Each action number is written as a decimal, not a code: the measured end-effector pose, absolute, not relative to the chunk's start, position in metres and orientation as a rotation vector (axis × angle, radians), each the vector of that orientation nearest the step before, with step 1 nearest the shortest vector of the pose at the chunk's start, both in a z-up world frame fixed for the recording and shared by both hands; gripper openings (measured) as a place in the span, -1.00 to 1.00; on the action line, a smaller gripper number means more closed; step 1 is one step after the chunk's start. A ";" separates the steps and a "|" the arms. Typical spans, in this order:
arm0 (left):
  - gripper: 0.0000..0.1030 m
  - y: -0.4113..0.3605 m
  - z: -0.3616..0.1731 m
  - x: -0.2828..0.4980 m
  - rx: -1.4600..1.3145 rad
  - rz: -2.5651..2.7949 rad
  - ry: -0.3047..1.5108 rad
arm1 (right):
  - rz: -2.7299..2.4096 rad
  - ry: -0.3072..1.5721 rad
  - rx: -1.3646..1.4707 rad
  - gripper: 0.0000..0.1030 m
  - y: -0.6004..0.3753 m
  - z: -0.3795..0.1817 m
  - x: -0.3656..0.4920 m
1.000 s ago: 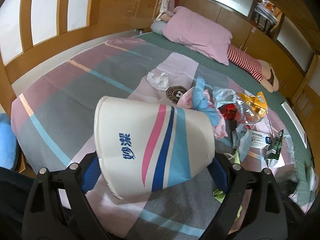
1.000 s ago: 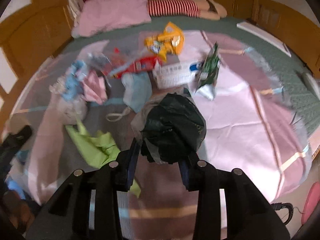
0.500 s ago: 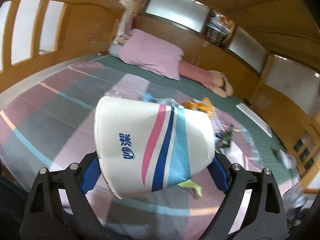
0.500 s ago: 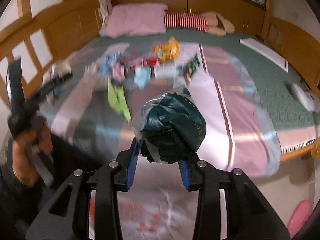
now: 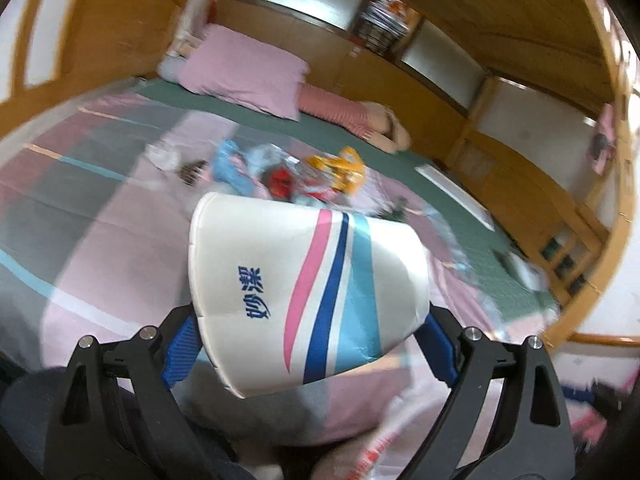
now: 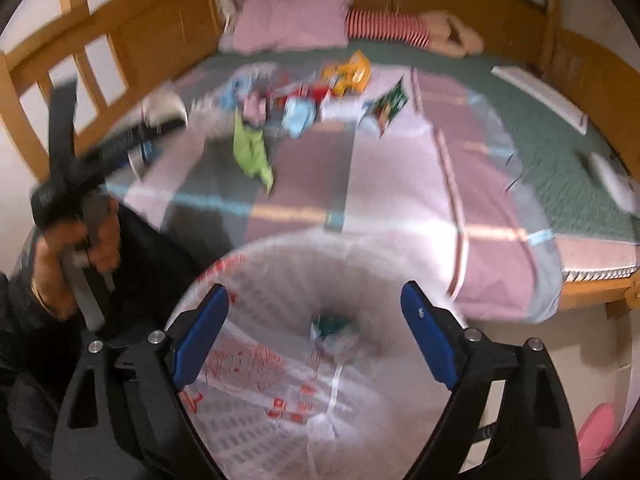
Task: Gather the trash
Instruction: 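Drop the dark bag and white cup into the trash basket with both grippers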
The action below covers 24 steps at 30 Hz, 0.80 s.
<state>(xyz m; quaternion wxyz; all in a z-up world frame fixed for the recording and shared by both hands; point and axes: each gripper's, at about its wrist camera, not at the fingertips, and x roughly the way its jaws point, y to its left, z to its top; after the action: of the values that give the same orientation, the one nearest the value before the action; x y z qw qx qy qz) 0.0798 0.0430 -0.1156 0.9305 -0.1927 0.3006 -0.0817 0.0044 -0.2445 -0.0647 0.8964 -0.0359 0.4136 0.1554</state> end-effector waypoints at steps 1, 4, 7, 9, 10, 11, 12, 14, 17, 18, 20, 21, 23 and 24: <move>0.75 0.039 -0.117 0.078 -0.405 -0.232 0.627 | 0.314 0.831 -0.054 0.71 -0.251 -0.058 0.004; 0.75 0.022 -0.120 0.068 -0.413 -0.482 0.647 | 0.295 0.752 0.027 0.72 -0.266 -0.042 0.001; 0.75 -0.006 -0.121 0.051 -0.336 -0.724 0.676 | 0.268 0.685 0.122 0.72 -0.285 -0.031 0.000; 0.75 -0.028 -0.123 0.043 -0.265 -0.858 0.719 | 0.245 0.653 0.189 0.72 -0.299 -0.026 0.002; 0.75 -0.039 -0.125 0.038 -0.223 -0.919 0.744 | 0.233 0.646 0.210 0.72 -0.303 -0.025 0.002; 0.76 -0.051 -0.129 0.034 -0.184 -0.982 0.777 | 0.214 0.640 0.240 0.72 -0.310 -0.024 0.004; 0.76 -0.063 -0.132 0.030 -0.159 -1.026 0.808 | 0.205 0.637 0.256 0.72 -0.313 -0.023 0.002; 0.77 -0.087 -0.143 0.024 -0.069 -1.101 0.907 | 0.187 0.642 0.291 0.73 -0.320 -0.023 0.004; 0.88 -0.106 -0.155 0.020 0.034 -1.090 0.981 | 0.187 0.658 0.324 0.74 -0.323 -0.026 0.007; 0.89 -0.109 -0.158 0.021 0.045 -1.082 1.002 | 0.187 0.661 0.326 0.74 -0.323 -0.027 0.007; 0.90 -0.107 -0.160 0.025 0.024 -1.075 1.021 | 0.192 0.668 0.323 0.74 -0.320 -0.029 0.008; 0.92 -0.103 -0.161 0.028 -0.009 -1.070 1.026 | 0.193 0.671 0.318 0.74 -0.318 -0.030 0.009; 0.93 -0.100 -0.162 0.029 -0.052 -1.062 1.030 | 0.200 0.677 0.315 0.74 -0.314 -0.032 0.010; 0.93 -0.098 -0.160 0.029 -0.071 -1.054 1.034 | 0.203 0.680 0.317 0.74 -0.313 -0.032 0.010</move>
<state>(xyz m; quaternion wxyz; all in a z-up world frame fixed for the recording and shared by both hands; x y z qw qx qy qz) 0.0286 -0.0982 -0.1603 0.7390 -0.0325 0.4712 -0.4803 0.0103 -0.3126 -0.0325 0.9255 0.1545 0.3314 0.0988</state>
